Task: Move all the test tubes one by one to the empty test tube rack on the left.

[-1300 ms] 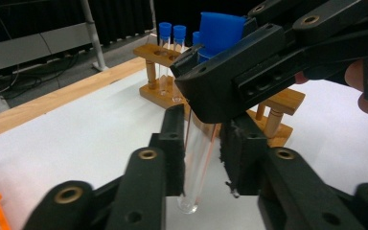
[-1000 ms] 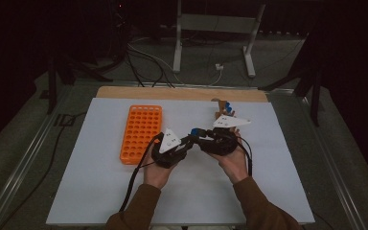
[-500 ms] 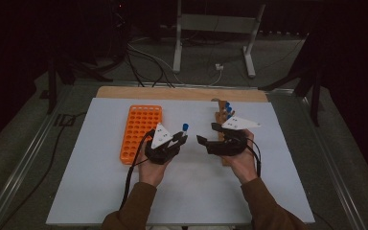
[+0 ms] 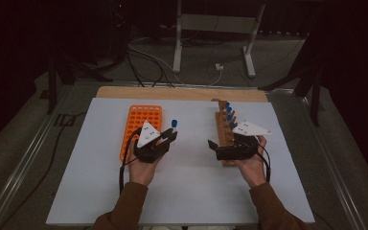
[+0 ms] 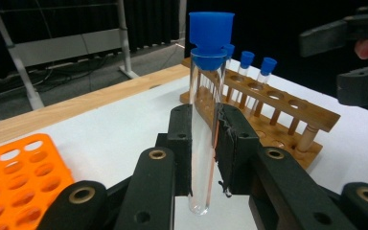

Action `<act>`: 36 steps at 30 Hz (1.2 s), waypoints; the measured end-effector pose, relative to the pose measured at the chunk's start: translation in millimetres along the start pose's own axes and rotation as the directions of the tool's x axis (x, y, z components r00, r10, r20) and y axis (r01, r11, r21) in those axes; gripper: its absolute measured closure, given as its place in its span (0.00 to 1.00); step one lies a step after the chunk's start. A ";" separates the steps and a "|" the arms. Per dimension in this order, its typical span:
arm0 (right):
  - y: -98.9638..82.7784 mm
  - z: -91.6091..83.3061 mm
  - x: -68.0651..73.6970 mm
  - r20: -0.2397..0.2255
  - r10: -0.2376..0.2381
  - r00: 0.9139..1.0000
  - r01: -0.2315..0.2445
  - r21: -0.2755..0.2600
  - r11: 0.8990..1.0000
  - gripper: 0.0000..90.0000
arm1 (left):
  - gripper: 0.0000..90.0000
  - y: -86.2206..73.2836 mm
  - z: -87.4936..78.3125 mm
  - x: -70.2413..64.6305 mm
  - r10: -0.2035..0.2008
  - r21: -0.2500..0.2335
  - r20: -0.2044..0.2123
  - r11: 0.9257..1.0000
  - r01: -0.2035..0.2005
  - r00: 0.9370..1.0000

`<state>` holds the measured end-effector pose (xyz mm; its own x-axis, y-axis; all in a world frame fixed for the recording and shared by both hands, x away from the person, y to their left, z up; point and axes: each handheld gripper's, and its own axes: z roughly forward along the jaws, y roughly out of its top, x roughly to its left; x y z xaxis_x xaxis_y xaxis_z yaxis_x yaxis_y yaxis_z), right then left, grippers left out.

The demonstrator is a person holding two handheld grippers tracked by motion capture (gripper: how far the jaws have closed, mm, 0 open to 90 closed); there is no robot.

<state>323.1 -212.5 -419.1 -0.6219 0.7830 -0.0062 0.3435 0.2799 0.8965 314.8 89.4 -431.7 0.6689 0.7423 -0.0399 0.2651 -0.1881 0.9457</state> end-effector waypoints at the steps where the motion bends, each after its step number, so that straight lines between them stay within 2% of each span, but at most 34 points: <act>1: -1.2 -1.0 -0.8 0.004 -0.001 1.000 0.001 -0.002 1.000 0.00 | 0.87 -0.3 -1.4 1.1 -0.005 -0.002 -0.003 1.000 0.005 1.000; 12: -17.9 -12.9 -16.2 0.049 0.047 0.998 -0.046 -0.029 0.999 0.00 | 0.87 -7.7 -15.4 12.1 -0.023 -0.008 -0.029 1.000 0.023 0.999; 26: -32.7 -26.8 -28.6 0.068 0.117 0.991 -0.112 -0.068 0.991 0.00 | 0.87 -26.9 -38.0 25.1 -0.049 -0.005 -0.075 0.999 0.048 0.996; 36: -33.6 -28.0 -28.0 0.069 0.120 0.990 -0.115 -0.072 0.991 0.00 | 0.87 -40.2 -46.3 28.3 -0.047 0.011 -0.091 0.999 0.048 0.995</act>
<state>309.3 -259.4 -436.7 -0.5260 0.8476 0.0705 0.3612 0.1476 0.9207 290.9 147.7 -455.9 0.5895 0.8059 -0.0548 0.3045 -0.1588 0.9392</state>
